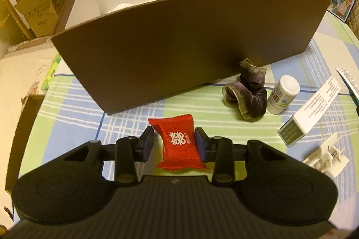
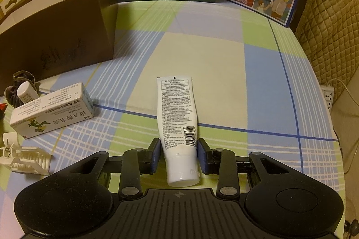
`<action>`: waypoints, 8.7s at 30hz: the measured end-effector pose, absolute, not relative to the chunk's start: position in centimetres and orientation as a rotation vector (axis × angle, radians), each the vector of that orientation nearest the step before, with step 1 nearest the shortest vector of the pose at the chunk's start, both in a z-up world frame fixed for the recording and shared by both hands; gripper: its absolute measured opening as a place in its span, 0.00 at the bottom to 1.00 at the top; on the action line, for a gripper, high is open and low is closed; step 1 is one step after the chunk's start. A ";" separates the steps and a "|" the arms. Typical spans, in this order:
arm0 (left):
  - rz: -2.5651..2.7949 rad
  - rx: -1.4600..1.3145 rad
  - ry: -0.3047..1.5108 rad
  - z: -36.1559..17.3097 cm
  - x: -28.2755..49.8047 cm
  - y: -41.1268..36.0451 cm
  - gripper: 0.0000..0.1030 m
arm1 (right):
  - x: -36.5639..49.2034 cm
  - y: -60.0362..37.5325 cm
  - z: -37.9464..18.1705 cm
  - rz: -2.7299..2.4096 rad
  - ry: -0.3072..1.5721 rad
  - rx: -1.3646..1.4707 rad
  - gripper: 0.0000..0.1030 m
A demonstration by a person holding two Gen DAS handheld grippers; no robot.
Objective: Organize objects
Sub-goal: 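Close the left tool on the red candy packet while the right tool holds the tube, then lift the candy packet and tube and carry both over the box, then lower the tube and candy packet into the box and open both tools, then withdraw both tools from the box toward the remaining table items, then close the right tool on the white plastic holder, then move the left tool to the white leaflet while the right tool holds the holder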
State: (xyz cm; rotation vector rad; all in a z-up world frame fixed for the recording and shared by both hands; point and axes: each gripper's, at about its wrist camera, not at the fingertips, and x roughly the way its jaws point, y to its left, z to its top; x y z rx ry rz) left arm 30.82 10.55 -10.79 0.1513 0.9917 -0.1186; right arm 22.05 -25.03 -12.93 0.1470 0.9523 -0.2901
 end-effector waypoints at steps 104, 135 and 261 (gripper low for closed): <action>-0.150 0.088 0.941 -3.0 48.8 11.9 0.23 | 51.4 -15.3 -7.1 0.014 0.932 0.510 0.34; -0.120 0.050 0.931 -2.4 48.4 12.9 0.73 | 46.6 -16.5 -3.0 0.045 0.838 0.340 0.61; -0.374 0.091 1.020 -7.8 26.0 6.6 0.79 | 21.6 -16.1 -8.2 -0.087 0.898 0.129 0.30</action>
